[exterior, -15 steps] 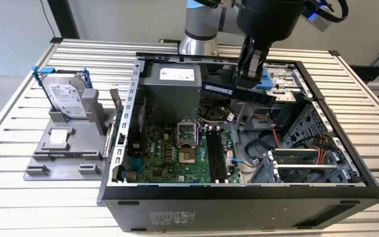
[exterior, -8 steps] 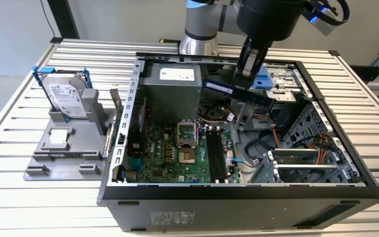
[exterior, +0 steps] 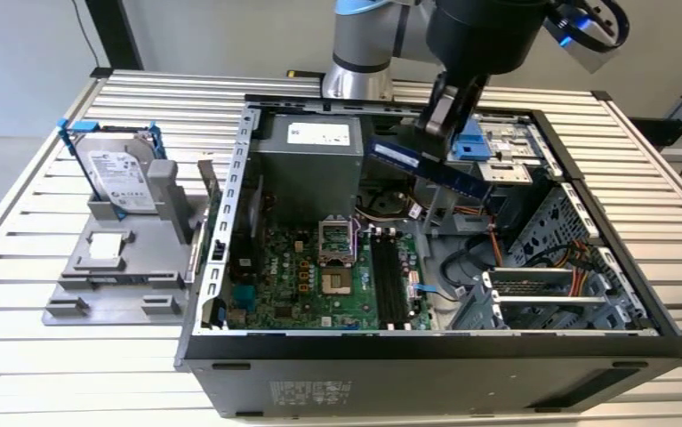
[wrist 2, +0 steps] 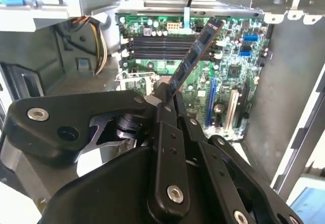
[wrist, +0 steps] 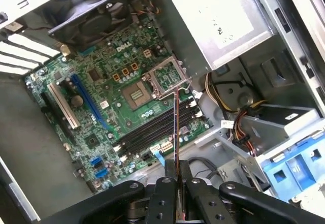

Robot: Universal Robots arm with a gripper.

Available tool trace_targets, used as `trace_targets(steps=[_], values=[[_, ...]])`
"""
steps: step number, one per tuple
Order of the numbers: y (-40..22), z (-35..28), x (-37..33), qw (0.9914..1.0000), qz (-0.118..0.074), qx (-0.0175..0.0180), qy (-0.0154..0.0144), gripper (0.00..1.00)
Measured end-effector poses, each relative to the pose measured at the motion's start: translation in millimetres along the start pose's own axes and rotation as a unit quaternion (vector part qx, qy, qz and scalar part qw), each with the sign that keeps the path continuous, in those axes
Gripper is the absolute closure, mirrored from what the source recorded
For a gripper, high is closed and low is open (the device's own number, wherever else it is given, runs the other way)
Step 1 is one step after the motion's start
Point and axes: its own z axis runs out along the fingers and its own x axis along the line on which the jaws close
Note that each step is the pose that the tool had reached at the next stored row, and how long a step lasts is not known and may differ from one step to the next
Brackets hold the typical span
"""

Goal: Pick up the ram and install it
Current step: 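Insert the ram into the slot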

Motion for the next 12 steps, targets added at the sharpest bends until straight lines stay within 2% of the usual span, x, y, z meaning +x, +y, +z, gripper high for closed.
trace_targets(steps=[3,6,9,12], values=[[0.0,0.0,0.0,0.99965,0.026,0.0007,-0.0005,1.0],[0.0,0.0,0.0,0.9986,0.053,0.0014,-0.001,1.0],[0.0,0.0,0.0,0.99689,0.079,0.002,-0.0015,1.0],[0.0,0.0,0.0,0.99449,0.105,0.0027,-0.002,1.0]])
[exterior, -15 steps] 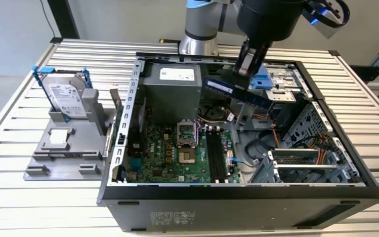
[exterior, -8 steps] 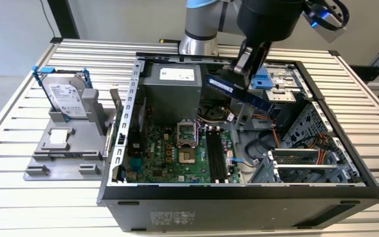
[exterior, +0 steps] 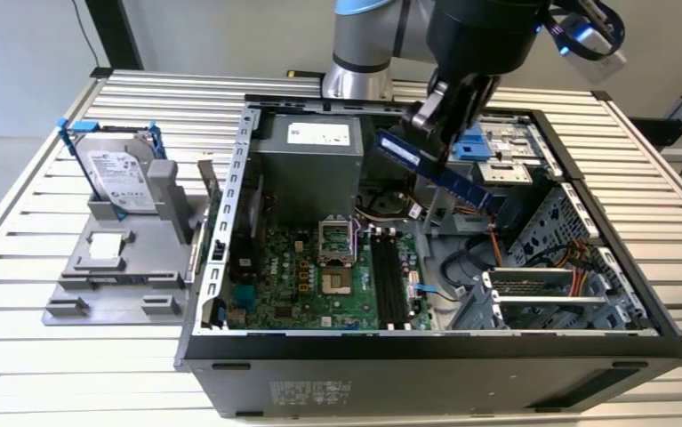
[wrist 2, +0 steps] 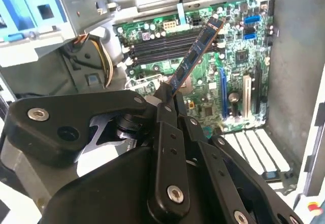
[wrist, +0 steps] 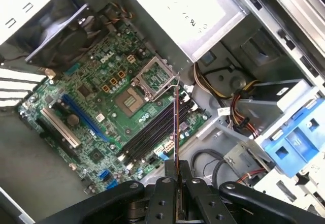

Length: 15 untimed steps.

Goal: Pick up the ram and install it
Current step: 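Insert the ram into the slot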

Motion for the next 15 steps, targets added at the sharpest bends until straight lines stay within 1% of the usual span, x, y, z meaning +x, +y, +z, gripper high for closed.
trace_targets(steps=[2,4,7,9,11,13,15], values=[[0.0,0.0,0.0,0.99985,0.017,0.0005,-0.0003,1.0],[0.0,0.0,0.0,0.99942,0.034,0.0009,-0.0006,1.0],[0.0,0.1,0.0,0.9982,0.06,0.0015,-0.0012,1.0],[0.0,0.1,0.0,0.99696,0.078,0.002,-0.0015,1.0],[0.0,0.1,0.0,0.99544,0.095,0.0025,-0.0018,1.0],[0.0,0.1,0.0,0.99362,0.113,0.0029,-0.0022,1.0],[0.0,0.1,0.0,0.99145,0.13,0.0034,-0.0025,1.0]])
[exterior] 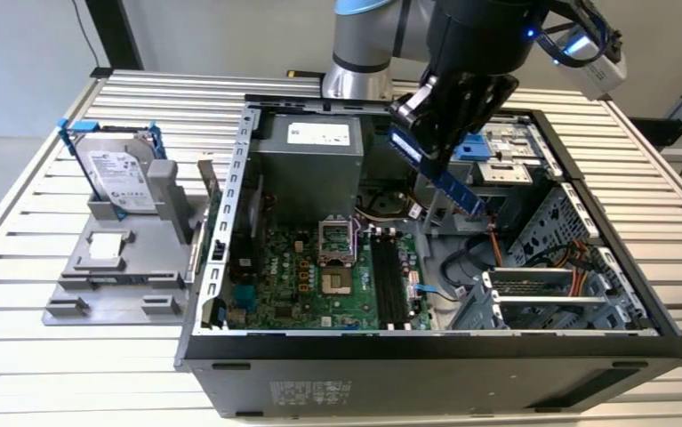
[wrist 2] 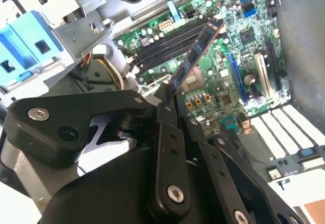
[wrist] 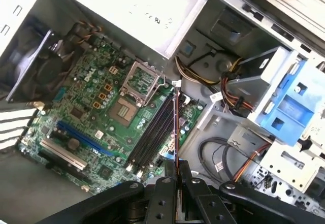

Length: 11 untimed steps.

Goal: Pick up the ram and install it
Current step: 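Insert the ram into the slot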

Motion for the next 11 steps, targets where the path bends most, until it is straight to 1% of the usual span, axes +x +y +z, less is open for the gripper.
trace_targets(steps=[3,6,8,11], values=[[0.0,0.1,0.0,0.99964,0.027,0.0007,-0.0005,1.0],[0.0,0.1,0.0,0.99854,0.054,0.0014,-0.001,1.0],[0.0,0.1,0.0,0.99741,0.072,0.0019,-0.0014,1.0],[0.0,0.2,0.0,0.99508,0.099,0.0025,-0.0019,1.0]])
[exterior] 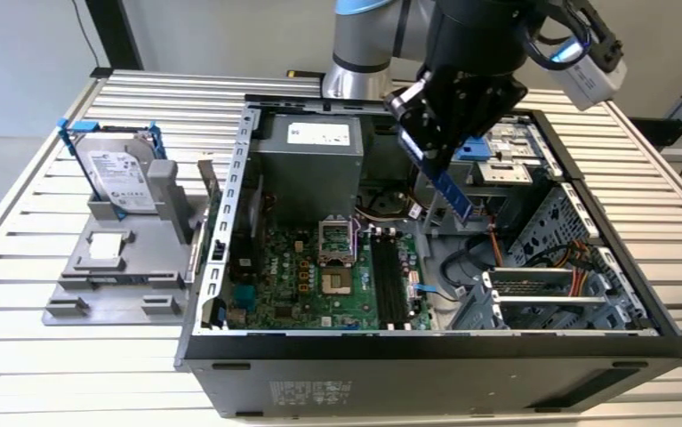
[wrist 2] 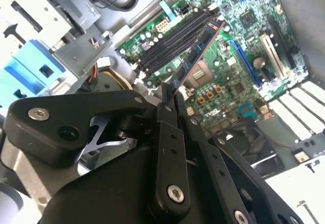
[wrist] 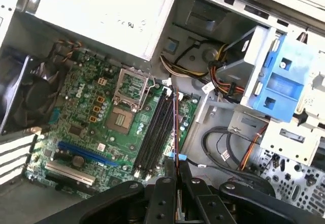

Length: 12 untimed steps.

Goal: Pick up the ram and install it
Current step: 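Insert the ram into the slot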

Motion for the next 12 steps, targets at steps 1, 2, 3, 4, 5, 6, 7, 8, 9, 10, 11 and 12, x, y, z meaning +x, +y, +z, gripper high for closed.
trace_targets(steps=[1,2,3,4,5,6,7,8,9,10,11,12], values=[[0.0,0.0,0.0,0.99996,0.009,0.0002,-0.0002,1.0],[0.0,0.0,0.0,0.99984,0.018,0.0005,-0.0003,1.0],[0.0,0.1,0.0,0.99965,0.026,0.0007,-0.0005,1.0],[0.0,0.1,0.0,0.99939,0.035,0.0009,-0.0006,1.0],[0.0,0.1,0.0,0.99901,0.044,0.0012,-0.0008,1.0],[0.0,0.1,0.0,0.99861,0.053,0.0014,-0.001,1.0],[0.0,0.1,0.0,0.99807,0.062,0.0016,-0.0012,1.0],[0.0,0.2,0.0,0.99754,0.07,0.0018,-0.0013,1.0],[0.0,0.2,0.0,0.99686,0.079,0.002,-0.0015,1.0],[0.0,0.2,0.0,0.99618,0.087,0.0023,-0.0017,1.0],[0.0,0.2,0.0,0.99541,0.096,0.0025,-0.0018,1.0],[0.0,0.2,0.0,0.99454,0.104,0.0027,-0.002,1.0]])
